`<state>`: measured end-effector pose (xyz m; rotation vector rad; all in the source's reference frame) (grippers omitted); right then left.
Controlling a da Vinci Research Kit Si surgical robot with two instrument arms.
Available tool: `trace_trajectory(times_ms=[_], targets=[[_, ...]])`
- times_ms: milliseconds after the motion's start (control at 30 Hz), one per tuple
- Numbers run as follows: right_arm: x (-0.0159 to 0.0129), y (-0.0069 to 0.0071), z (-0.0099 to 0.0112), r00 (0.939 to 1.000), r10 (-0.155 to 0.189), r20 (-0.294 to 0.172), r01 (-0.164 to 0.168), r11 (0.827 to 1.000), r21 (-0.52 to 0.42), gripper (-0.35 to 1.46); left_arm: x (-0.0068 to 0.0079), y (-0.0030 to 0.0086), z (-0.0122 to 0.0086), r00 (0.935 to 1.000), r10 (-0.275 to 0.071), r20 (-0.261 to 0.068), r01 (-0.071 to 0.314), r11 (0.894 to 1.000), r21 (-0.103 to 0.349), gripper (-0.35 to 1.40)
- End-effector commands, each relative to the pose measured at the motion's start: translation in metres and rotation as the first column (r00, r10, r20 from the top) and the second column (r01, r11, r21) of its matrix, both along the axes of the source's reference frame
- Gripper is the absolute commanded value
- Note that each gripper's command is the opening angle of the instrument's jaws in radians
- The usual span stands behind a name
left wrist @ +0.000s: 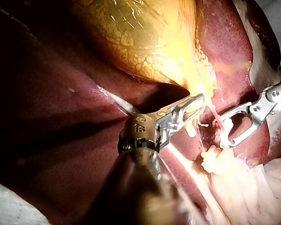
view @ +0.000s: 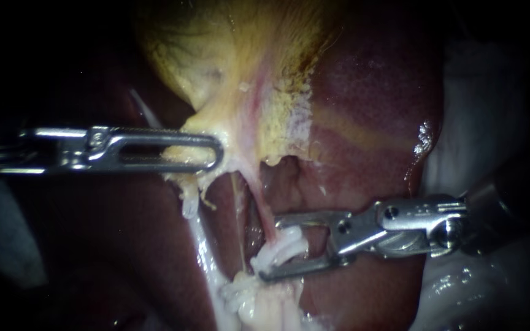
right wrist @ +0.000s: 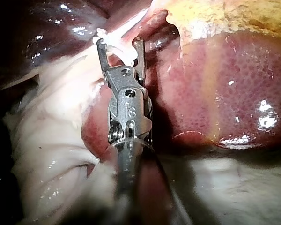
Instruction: Going back second clip right tube
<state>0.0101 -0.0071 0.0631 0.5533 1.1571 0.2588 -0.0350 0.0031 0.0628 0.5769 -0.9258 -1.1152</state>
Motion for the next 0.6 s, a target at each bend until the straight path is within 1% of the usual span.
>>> trace_trajectory(times_ms=[33,100,267,467,600], targets=[[-0.0002,0.0003,-0.0001,1.0000,0.001,-0.001,-0.001,1.000,-0.011,0.50,0.0000,0.0000,0.0000,1.0000,0.000,0.000,0.000,1.000,0.000,-0.35],[-0.0007,0.0009,-0.0004,1.0000,0.002,-0.004,-0.002,0.999,-0.038,0.50,0.0000,0.0000,0.0000,1.0000,0.000,0.000,0.000,1.000,0.000,-0.35],[-0.0017,0.0022,-0.0013,1.0000,0.001,-0.008,-0.002,0.998,-0.069,0.50,0.0000,0.0000,0.0000,1.0000,0.000,0.000,0.000,1.000,0.000,-0.35],[-0.0023,0.0031,-0.0020,1.0000,0.006,-0.008,-0.007,0.995,-0.101,0.50,0.0000,0.0000,0.0000,1.0000,0.000,0.000,0.000,1.000,0.000,-0.35],[-0.0027,0.0041,-0.0029,0.9995,0.018,-0.026,-0.021,0.991,-0.130,0.50,0.0000,0.0000,0.0000,1.0000,0.000,0.000,0.000,1.000,0.000,-0.35]])
